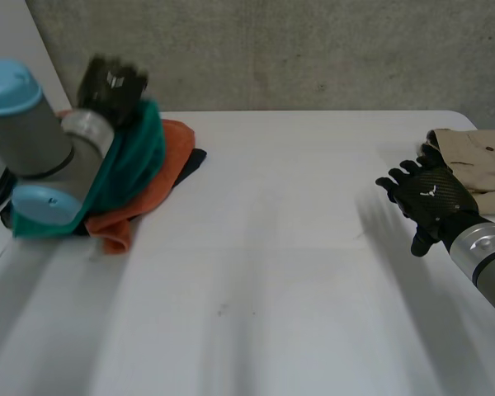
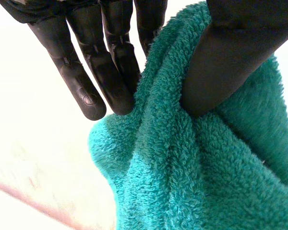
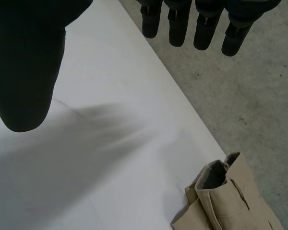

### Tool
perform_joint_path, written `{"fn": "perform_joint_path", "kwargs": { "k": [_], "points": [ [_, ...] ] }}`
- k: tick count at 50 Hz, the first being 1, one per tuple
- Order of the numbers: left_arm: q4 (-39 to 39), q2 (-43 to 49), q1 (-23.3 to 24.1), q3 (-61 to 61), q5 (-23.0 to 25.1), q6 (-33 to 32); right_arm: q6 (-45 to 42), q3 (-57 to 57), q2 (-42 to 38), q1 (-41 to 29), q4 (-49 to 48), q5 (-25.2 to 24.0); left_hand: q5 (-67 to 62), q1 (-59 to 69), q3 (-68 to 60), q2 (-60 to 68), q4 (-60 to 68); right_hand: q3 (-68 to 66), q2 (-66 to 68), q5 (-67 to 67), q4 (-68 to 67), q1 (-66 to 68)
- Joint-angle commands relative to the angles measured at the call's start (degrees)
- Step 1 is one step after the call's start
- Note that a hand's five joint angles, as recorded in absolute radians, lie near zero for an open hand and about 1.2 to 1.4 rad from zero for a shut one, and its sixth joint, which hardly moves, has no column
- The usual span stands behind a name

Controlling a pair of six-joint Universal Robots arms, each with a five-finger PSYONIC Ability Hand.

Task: Fold the laundry.

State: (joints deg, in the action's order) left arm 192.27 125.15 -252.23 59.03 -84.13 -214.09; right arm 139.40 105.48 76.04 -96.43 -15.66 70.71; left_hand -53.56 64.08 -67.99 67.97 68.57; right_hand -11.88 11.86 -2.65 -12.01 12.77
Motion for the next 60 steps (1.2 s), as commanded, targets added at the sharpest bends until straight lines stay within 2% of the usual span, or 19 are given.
{"fn": "perform_joint_path", "kwargs": {
  "k": [1, 8, 17, 19, 23, 25, 26, 28, 30, 33, 36, 40, 41, 45, 49, 51, 55, 57, 60],
  "points": [
    [4.6, -8.8, 11.7, -1.7, -0.8, 10.3, 0.1, 0.1, 0.3, 0.0, 0.0, 0.7, -16.4, 15.9, -12.0, 12.0, 11.4, 1.9, -1.9, 2.7, 2.0, -2.8],
    [6.0, -6.4, 19.0, -4.1, -0.3, 18.6, 1.1, 0.1, 1.1, 0.4, 0.0, 0.9, -16.4, 15.9, -12.0, 12.0, 11.4, 1.9, -1.9, 2.7, 2.0, -2.8],
    [3.6, 4.4, 24.7, -1.0, -0.1, 19.2, 5.4, -0.3, 2.0, 2.3, 0.1, 0.8, -16.4, 15.9, -12.0, 12.0, 11.4, 1.9, -1.9, 2.7, 2.0, -2.8],
    [3.1, 5.7, 25.3, -0.1, 0.0, 18.7, 5.8, -0.5, 2.0, 2.8, 0.1, 0.9, -6.6, 6.1, -2.2, 2.2, 1.6, 1.9, -1.9, 2.7, 2.0, -2.8],
    [1.2, 7.8, 25.5, 0.8, -0.2, 18.7, 6.4, -1.1, 2.0, 3.9, 0.2, 1.0, -6.0, 5.5, -1.6, 1.6, 1.0, 1.9, -1.9, 2.7, 2.0, -2.8],
    [-0.9, 7.8, 25.4, 1.4, -0.4, 18.8, 6.7, -1.3, 2.1, 4.1, 0.4, 1.1, 0.7, -1.2, 5.1, -5.1, -5.7, 1.9, -1.9, 2.7, 2.0, -2.8],
    [-1.7, 7.7, 25.5, 1.6, -0.4, 18.8, 6.7, -1.5, 2.1, 4.2, 0.4, 1.1, 7.9, -8.4, 12.3, -12.3, -12.9, 1.9, -1.9, 2.7, 2.0, -2.8],
    [-4.1, 7.2, 25.6, 2.4, -0.7, 18.5, 6.9, -1.9, 2.2, 4.4, 0.8, 1.1, 35.2, -35.7, 39.6, -39.6, -40.2, 1.9, -1.9, 2.7, 2.0, -2.8],
    [-5.7, 6.1, 25.6, 2.8, -0.8, 18.6, 6.8, -2.3, 2.4, 4.4, 1.5, 1.0, 40.4, -40.9, 44.8, -44.8, -45.4, 1.9, -1.9, 2.7, 2.0, -2.8],
    [-8.0, 1.5, 25.2, 4.5, -2.3, 18.8, 6.8, -3.2, 3.3, 4.4, 3.3, 0.5, 41.6, -42.1, 46.0, -46.0, -46.6, 1.9, -1.9, 2.7, 2.0, -2.8],
    [-8.8, -2.2, 24.9, 7.1, -5.7, 19.1, 6.6, -5.6, 3.9, 4.4, 7.9, 0.1, 43.1, -43.6, 47.5, -47.5, -48.1, 1.9, -1.9, 2.7, 2.0, -2.8],
    [-9.0, -5.1, 25.3, 11.1, -9.8, 19.2, 6.5, -10.3, 3.8, 4.1, 17.5, -1.9, 44.4, -44.9, 48.9, -48.8, -49.4, 1.9, -1.9, 2.7, 2.0, -2.8],
    [-9.0, -5.3, 25.5, 11.9, -10.4, 19.2, 6.4, -12.1, 3.2, 4.1, 21.7, -4.0, 44.4, -44.9, 48.9, -48.8, -49.4, 1.9, -1.9, 2.7, 2.0, -2.8],
    [-8.9, -5.8, 27.8, 16.2, -11.2, 19.2, 5.4, -15.7, -1.7, 4.2, 28.1, -9.8, 44.1, -44.6, 48.5, -48.5, -49.1, 1.9, -1.9, 2.7, 2.0, -2.8],
    [-7.0, -4.4, 32.3, 18.2, -11.1, 19.2, 5.2, -18.5, -8.0, 4.0, 28.8, -13.3, 43.1, -43.6, 47.5, -47.5, -48.1, 1.9, -1.9, 2.7, 2.0, -2.8],
    [-5.2, -3.4, 33.5, 18.7, -11.2, 18.8, 4.9, -19.7, -11.1, 3.6, 28.5, -13.4, 42.6, -43.1, 47.0, -47.0, -47.6, -1.0, 1.0, -0.2, -0.9, 0.1],
    [-1.8, 1.3, 35.1, 18.6, -11.5, 18.5, 4.8, -21.9, -15.6, 2.6, 27.5, -12.4, 29.8, -30.3, 34.3, -34.2, -34.8, -10.1, 10.1, -9.3, -10.0, 9.2],
    [-1.4, 2.6, 35.2, 18.1, -11.5, 18.4, 4.7, -22.2, -17.1, 1.9, 26.8, -12.2, 29.8, -30.3, 34.2, -34.2, -34.8, -13.2, 13.2, -12.4, -13.0, 12.3],
    [-0.7, 5.3, 35.2, 16.9, -11.1, 18.4, 4.7, -22.3, -19.8, 0.5, 24.1, -12.1, 36.2, -36.7, 40.6, -40.6, -41.2, -19.9, 19.9, -19.1, -19.8, 19.0]
  ]
}}
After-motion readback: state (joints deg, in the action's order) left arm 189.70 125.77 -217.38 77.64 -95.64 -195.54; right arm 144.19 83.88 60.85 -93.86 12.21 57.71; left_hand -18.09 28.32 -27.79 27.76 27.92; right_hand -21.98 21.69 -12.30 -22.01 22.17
